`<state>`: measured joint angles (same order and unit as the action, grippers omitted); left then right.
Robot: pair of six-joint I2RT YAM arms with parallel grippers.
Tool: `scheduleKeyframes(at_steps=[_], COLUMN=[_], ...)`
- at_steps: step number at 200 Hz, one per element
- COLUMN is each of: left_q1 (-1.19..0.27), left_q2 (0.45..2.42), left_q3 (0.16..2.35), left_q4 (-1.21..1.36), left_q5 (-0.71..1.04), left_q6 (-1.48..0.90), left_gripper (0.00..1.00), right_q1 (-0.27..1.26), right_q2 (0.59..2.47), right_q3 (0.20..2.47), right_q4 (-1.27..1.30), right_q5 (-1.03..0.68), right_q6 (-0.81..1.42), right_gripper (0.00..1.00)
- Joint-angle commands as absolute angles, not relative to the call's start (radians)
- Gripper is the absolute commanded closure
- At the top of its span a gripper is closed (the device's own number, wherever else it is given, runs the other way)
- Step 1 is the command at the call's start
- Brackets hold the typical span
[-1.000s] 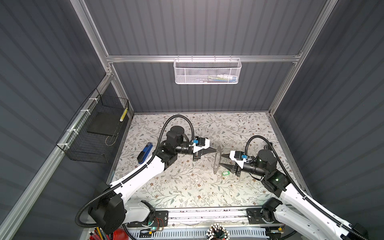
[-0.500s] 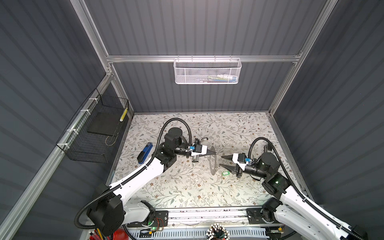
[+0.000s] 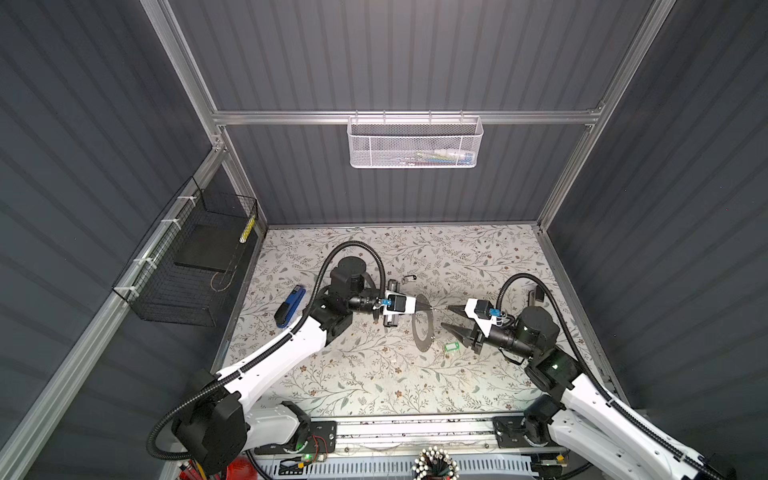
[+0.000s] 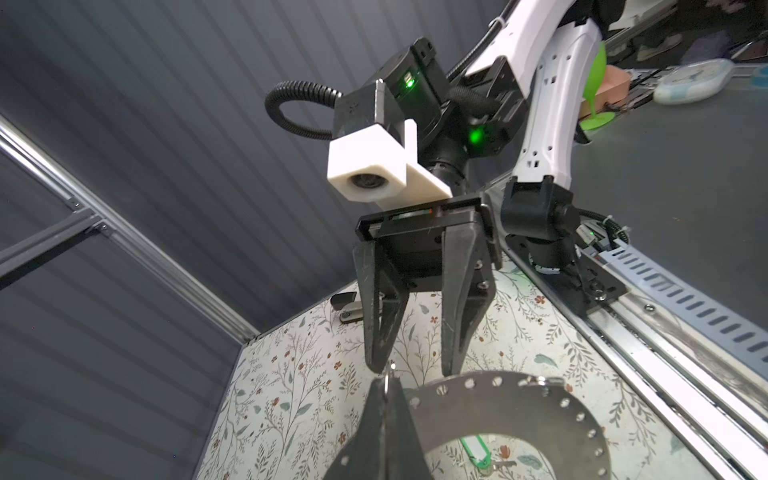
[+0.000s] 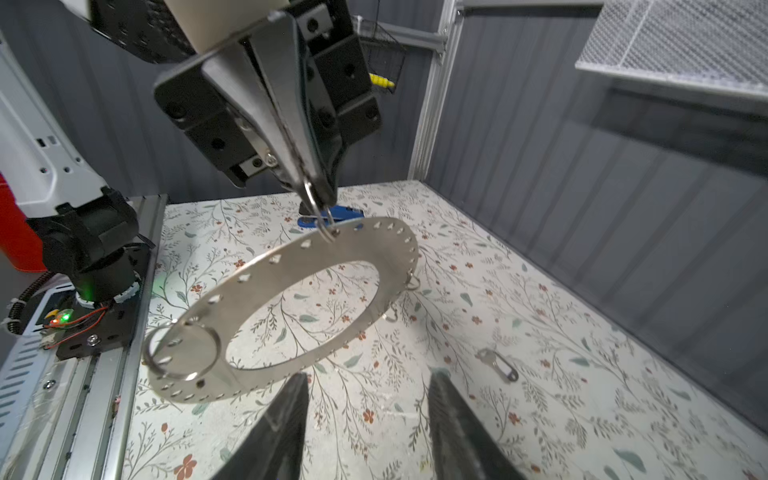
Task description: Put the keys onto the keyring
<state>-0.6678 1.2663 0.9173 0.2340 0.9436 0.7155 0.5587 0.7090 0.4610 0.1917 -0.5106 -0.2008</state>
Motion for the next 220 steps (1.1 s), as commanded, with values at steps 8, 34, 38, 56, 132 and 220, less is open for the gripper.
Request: scheduleKeyframes(at_steps=[8,34,38,56,132,220], left_q1=[-0.663,-0.647,-0.642,-0.617,-0.527,-0.527], left_q2=[1.241,1.242,1.241,1.235,1.214,1.18], left_q3=[0.842,0.77,0.763,0.728,0.588,0.538], left_q4=[0.327,0.427,0.439,0.477,0.618,0.641], left_q5=[0.842,0.802,0.796,0.778,0.718,0.654], left_q6=[0.642,0.582,0.573,0.534,0.444,0.447], left_gripper=[1.0,1.0,1.0,1.0,1.0,1.0], right_q1=[0.556,0.554,0.555,0.555,0.555,0.535], right_q2=[0.701,0.731,0.74,0.77,0.942,1.18], right_q3=[0.512,0.534,0.545,0.591,0.682,0.672], right_q4=[0.04,-0.064,-0.096,-0.214,-0.536,-0.528], right_q5=[-0.453,-0.428,-0.428,-0.397,-0.185,-0.213], right_q6=[-0.152,-0.114,-0.124,-0.182,-0.567,-1.087], right_gripper=[0.51,0.52,0.52,0.51,0.57,0.64])
